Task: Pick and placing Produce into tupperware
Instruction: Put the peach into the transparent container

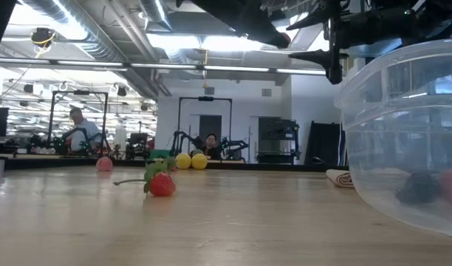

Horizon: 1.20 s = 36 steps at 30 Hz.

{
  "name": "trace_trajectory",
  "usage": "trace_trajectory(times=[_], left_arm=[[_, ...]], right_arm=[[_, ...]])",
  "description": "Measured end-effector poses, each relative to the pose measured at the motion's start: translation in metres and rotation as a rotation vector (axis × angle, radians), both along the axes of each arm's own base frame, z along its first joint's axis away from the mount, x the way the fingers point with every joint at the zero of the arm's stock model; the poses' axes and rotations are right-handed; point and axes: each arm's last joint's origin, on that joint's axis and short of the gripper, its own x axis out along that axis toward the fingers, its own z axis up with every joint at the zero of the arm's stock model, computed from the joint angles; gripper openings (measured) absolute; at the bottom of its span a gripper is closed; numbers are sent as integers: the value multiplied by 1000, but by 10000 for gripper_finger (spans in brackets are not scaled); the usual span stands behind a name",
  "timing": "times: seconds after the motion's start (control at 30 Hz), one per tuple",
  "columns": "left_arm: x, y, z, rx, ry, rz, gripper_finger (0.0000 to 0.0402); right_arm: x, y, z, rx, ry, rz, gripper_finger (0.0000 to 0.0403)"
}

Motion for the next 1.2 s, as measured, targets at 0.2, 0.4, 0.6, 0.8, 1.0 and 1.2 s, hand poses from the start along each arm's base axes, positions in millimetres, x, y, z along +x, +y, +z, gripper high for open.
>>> trace_trajectory(times=[0.2, 0.4, 0.6, 0.8, 1.0, 1.2], left_arm=[[3, -3, 7, 10, -75, -3, 100], [3, 1, 8, 10, -92, 1, 91], [4, 2, 10, 28, -106, -2, 83], [4, 2, 10, 37, -106, -5, 100], [4, 2, 10, 39, -110, -3, 104], [4, 2, 10, 39, -111, -2, 102]], right_arm=[[0, 0, 4, -6, -33, 3, 242], [1, 1, 7, -7, -72, 40, 238], [1, 1, 7, -11, -70, 52, 208], [1, 2, 7, -42, -71, 56, 163], [1, 1, 8, -69, -70, 55, 116], [1, 1, 8, -92, -68, 57, 81]])
